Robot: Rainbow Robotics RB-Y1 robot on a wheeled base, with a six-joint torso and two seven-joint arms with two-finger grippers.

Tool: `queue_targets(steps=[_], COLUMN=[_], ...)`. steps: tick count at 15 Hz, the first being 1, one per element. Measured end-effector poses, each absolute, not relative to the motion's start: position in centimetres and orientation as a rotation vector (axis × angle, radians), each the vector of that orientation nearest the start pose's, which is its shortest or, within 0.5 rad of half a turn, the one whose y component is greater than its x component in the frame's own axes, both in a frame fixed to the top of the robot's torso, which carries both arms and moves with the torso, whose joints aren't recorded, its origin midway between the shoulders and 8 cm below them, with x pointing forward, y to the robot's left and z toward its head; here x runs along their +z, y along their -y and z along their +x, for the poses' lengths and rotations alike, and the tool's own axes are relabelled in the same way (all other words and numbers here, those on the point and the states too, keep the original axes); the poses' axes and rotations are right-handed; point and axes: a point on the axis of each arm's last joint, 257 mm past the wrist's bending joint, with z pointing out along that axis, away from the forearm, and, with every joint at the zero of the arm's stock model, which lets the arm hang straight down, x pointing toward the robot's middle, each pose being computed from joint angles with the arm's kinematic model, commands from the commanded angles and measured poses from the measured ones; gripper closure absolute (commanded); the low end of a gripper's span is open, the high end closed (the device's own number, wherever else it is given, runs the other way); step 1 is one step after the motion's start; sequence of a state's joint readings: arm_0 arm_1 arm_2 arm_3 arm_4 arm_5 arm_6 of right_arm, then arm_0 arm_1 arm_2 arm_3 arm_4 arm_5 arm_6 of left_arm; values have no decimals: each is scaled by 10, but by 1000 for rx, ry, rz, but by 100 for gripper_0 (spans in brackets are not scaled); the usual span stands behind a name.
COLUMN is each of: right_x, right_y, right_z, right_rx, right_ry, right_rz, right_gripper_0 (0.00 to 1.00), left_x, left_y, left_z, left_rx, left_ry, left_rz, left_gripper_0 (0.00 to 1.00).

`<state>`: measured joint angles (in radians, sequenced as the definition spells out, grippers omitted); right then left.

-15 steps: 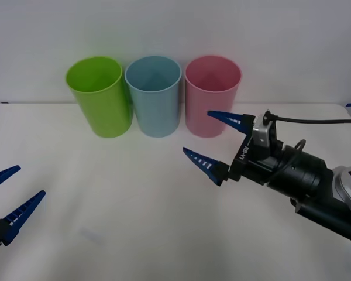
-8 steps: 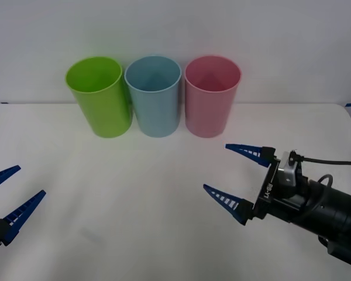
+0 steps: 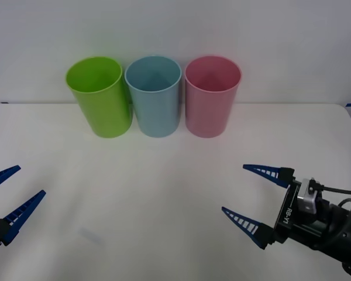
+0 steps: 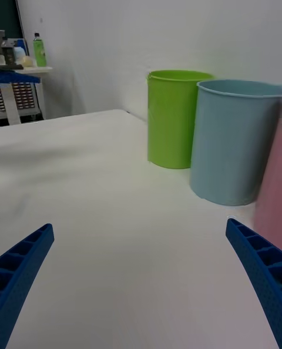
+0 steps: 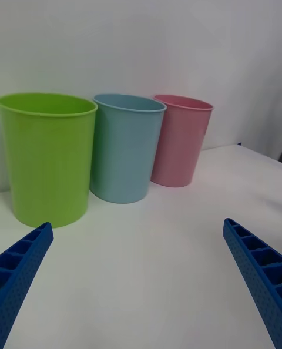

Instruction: Grasp the object on the table and drop it into the matching bin: aluminum can to the light blue bin, PET bottle to the pink bin.

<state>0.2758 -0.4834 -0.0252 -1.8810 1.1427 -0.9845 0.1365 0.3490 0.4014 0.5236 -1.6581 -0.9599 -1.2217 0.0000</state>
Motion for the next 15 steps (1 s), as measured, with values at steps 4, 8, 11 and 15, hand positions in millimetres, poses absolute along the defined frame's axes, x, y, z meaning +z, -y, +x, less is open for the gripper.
queue_targets(steps=[4,8,11,15], right_x=[-200,-198,-196,-194], right_y=[172,208,226,248], right_z=[340,335,330,323], right_rx=[592,555,544,527], right_ry=[-1407,-1445,-1461,-1481], right_rz=[-884,-798,-748,-690], right_gripper_0=[0,0,0,0], left_x=[-169,-169,-169,-169], left_y=[-330,-330,-330,-330], left_z=[342,342,342,342], left_rx=[-567,-567,-567,-567], left_ry=[-1441,-1441,-1441,-1441], left_rz=[465,465,465,465], left_gripper_0=[0,0,0,0])
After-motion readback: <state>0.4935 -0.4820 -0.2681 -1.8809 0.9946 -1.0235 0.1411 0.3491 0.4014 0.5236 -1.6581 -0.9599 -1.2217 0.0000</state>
